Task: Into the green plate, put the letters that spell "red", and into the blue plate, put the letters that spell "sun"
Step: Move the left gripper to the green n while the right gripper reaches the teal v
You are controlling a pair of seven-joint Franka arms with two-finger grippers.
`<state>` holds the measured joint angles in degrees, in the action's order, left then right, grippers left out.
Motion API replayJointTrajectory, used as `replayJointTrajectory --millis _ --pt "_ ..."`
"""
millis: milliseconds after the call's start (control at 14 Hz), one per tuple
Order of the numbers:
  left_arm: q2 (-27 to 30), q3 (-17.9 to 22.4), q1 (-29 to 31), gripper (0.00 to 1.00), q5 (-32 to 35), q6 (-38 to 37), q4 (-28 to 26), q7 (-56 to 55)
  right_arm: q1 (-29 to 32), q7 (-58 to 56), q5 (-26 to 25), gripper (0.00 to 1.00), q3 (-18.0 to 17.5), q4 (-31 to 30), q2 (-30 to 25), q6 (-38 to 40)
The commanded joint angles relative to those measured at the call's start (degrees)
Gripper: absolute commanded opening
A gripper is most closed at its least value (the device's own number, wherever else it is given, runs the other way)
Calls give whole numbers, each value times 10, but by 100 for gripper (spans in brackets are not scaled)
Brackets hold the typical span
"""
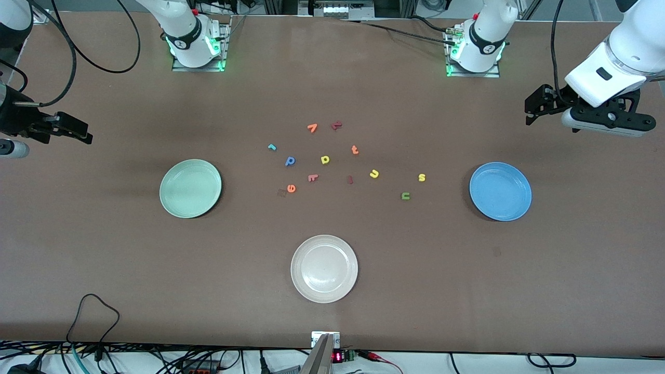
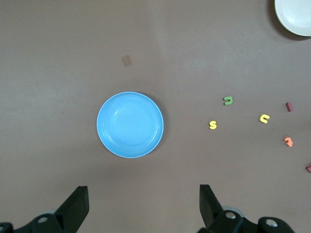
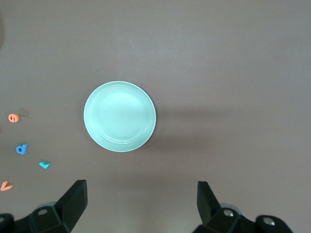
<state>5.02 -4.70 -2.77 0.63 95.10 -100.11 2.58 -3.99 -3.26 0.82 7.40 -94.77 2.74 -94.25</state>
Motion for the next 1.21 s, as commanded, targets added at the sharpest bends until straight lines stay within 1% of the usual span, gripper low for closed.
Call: replayJointTrajectory --millis 0,214,357,429,571,714,786,929,1000,1071,1143 --pt "-8 1 0 100 -13 -13 19 5 -2 -4 -9 100 -2 -18 -12 -11" --pt "-8 1 1 100 -13 -14 19 6 -1 -3 -8 100 -3 -18 -3 -18" --pt "-15 0 0 100 -14 -18 18 10 -13 -2 -9 100 -5 -17 10 -29" --pt "-37 0 -1 100 -14 -33 19 11 -21 -3 -9 100 -5 -18 20 -29" --pt "-48 -3 -3 100 -23 -76 20 13 -40 5 -4 100 -5 -18 37 -23" --pt "-57 -22 -15 100 -23 -100 21 9 -103 32 2 100 -6 -18 58 -27" --pt "-73 -31 -19 100 -23 -110 22 7 -132 38 2 100 -5 -18 67 -31" --pt "-90 -55 -22 100 -19 -113 26 19 -176 43 2 100 -5 -30 89 -58" --pt "-118 -62 -22 100 -19 -104 31 19 -194 57 2 100 -5 -53 90 -77" --pt "-147 -64 -28 100 -22 -88 49 23 -209 82 2 100 -5 -83 89 -104" --pt "-189 -65 -37 100 -21 -73 69 26 -237 102 2 100 -6 -120 87 -137"
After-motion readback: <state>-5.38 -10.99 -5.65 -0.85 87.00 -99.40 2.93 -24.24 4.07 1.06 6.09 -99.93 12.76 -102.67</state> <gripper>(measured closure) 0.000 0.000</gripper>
